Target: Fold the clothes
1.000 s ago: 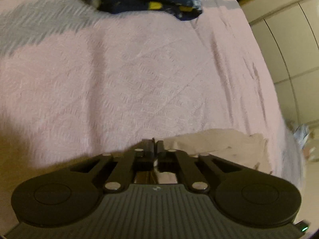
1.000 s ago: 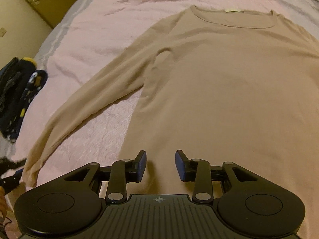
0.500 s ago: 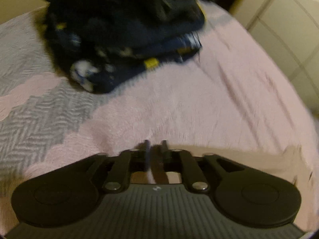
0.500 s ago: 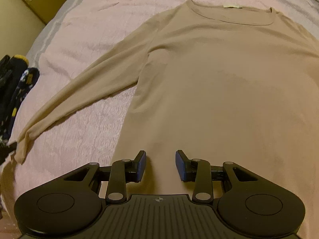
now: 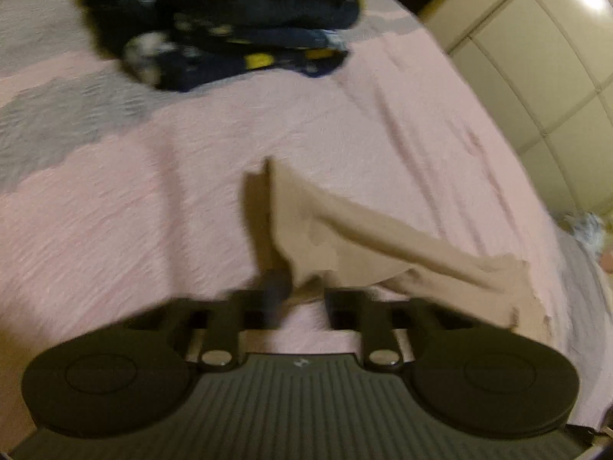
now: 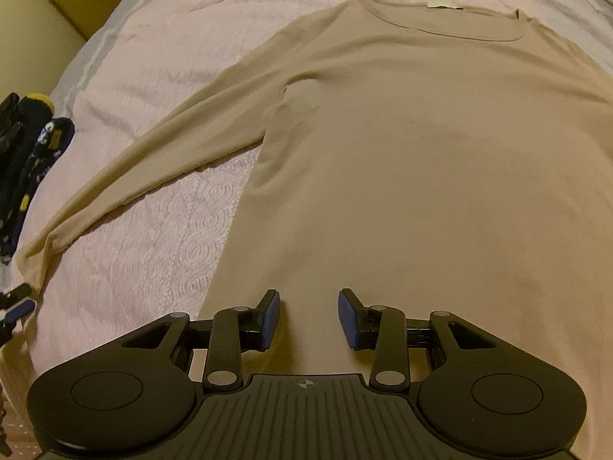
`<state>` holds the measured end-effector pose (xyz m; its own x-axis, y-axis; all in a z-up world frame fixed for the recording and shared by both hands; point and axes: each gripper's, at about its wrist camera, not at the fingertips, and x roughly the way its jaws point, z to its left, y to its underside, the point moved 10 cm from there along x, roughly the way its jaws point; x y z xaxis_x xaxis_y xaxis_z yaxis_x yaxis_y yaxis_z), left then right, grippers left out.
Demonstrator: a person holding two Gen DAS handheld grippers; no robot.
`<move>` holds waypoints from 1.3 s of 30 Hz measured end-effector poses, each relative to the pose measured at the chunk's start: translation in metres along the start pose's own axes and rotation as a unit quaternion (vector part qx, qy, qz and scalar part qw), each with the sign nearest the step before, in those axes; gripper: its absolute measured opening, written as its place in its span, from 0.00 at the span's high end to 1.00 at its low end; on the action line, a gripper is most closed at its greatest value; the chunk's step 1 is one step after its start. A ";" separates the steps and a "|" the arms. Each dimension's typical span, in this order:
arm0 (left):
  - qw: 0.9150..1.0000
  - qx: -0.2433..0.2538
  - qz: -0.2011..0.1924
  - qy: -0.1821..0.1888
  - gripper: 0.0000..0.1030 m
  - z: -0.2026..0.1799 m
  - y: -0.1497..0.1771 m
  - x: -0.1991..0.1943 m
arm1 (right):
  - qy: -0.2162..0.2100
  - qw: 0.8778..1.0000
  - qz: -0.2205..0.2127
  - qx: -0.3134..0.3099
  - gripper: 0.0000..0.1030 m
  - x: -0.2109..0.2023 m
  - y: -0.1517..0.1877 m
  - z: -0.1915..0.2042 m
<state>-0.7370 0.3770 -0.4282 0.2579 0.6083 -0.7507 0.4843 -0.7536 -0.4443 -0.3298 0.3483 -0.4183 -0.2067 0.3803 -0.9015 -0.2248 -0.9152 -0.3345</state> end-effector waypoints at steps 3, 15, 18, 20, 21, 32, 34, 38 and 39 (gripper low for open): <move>0.999 0.036 0.009 -0.021 1.00 0.006 -0.016 0.003 | 0.001 1.000 0.002 0.000 0.63 0.001 0.001 0.001; 0.981 0.139 0.127 -0.040 1.00 0.007 -0.005 0.015 | 0.013 1.000 0.009 -0.012 0.62 0.004 0.001 0.003; 0.986 0.112 0.116 -0.041 1.00 0.012 -0.009 0.012 | 0.015 1.000 0.012 -0.016 0.61 0.004 0.001 0.004; 0.989 0.098 0.102 -0.047 0.98 0.014 -0.015 0.006 | 0.015 1.000 0.013 -0.014 0.61 0.004 0.000 0.005; 0.991 0.088 0.094 -0.048 0.93 0.015 -0.017 -0.002 | 0.013 1.000 0.009 -0.014 0.61 0.002 -0.001 0.006; 0.982 -0.179 0.060 0.023 0.75 0.010 0.012 -0.018 | -0.181 0.967 -0.016 0.180 0.57 0.028 -0.047 0.045; 0.972 -0.232 0.040 0.024 0.75 0.014 0.017 -0.010 | -0.214 0.945 -0.013 0.245 0.57 0.041 -0.055 0.046; 0.956 -0.291 0.009 0.031 0.76 0.020 0.018 0.001 | -0.245 0.910 -0.030 0.332 0.56 0.061 -0.071 0.043; 0.956 -0.292 0.008 0.029 0.80 0.020 0.018 0.004 | -0.244 0.909 -0.030 0.337 0.56 0.066 -0.074 0.044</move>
<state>-0.7438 0.3606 -0.4491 0.3071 0.6232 -0.7192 0.8595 -0.5062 -0.0717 -0.3684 0.4469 -0.4413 -0.5355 0.5908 -0.6035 -0.7474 -0.6642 0.0130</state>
